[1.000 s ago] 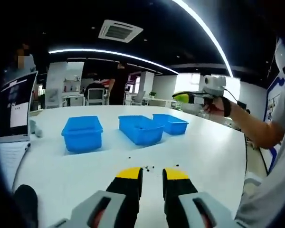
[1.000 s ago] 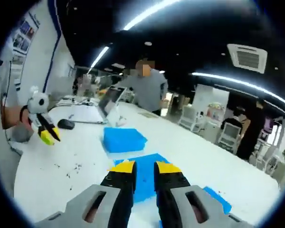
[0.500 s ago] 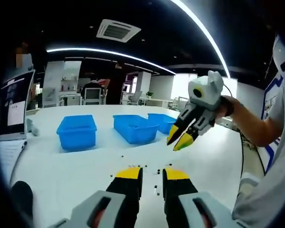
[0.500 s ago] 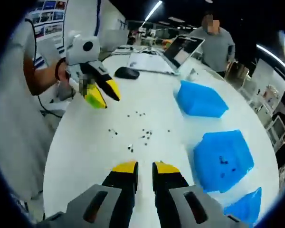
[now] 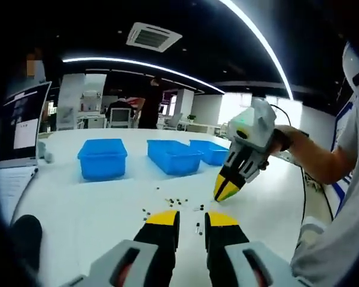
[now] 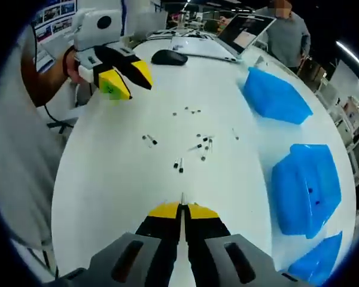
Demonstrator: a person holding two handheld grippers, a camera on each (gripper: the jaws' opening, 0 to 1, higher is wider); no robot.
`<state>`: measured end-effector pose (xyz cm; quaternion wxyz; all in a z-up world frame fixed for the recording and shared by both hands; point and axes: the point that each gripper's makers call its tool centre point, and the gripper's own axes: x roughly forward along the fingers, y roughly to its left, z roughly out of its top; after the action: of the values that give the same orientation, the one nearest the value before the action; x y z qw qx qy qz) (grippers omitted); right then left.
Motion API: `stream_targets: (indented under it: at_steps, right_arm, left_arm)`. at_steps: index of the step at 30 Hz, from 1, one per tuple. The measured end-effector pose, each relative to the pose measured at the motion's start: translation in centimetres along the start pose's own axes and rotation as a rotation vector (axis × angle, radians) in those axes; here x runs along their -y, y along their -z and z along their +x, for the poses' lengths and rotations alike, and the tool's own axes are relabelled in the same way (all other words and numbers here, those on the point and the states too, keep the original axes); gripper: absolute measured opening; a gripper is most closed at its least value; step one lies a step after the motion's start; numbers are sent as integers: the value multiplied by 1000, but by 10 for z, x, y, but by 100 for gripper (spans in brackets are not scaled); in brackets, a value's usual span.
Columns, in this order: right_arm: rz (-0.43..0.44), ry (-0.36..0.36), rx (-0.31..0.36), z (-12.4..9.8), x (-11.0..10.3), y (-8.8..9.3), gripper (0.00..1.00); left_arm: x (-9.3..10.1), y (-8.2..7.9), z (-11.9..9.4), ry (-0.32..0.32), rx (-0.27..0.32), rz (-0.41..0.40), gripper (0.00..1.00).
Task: Pick up the resistors one by one and place each resistor into its matching bin, sorting the parts by color and model until every resistor is separated into the correct bin for its type
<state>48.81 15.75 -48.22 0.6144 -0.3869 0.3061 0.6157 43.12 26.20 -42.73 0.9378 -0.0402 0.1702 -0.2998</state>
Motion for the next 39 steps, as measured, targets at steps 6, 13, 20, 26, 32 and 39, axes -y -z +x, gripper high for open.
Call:
stream_targets:
  at_steps: [6,13,20,26,32,39]
  right_arm:
    - [30,-4,57,-6,-3,-5,6]
    - [89,-39,217,-24,-13,-23,6]
    - [136,-45,497,-49,-17,-49,6]
    - [147,101,674,-85,7,-58,5]
    - [236,269,911,-136,51,-57,5]
    - [599,614,1151,-203,144,12,6]
  left_arm:
    - [2,-2,0,9,6,4,20]
    - [2,-5,1,5,11,-1,20]
    - [5,-7,11,8,11,-4,20]
    - [7,-8,17,13,6,-21,20]
    - [4,-8,22,8,-18,-21,20]
    - [2,-11,24,-4,-10,-33,20]
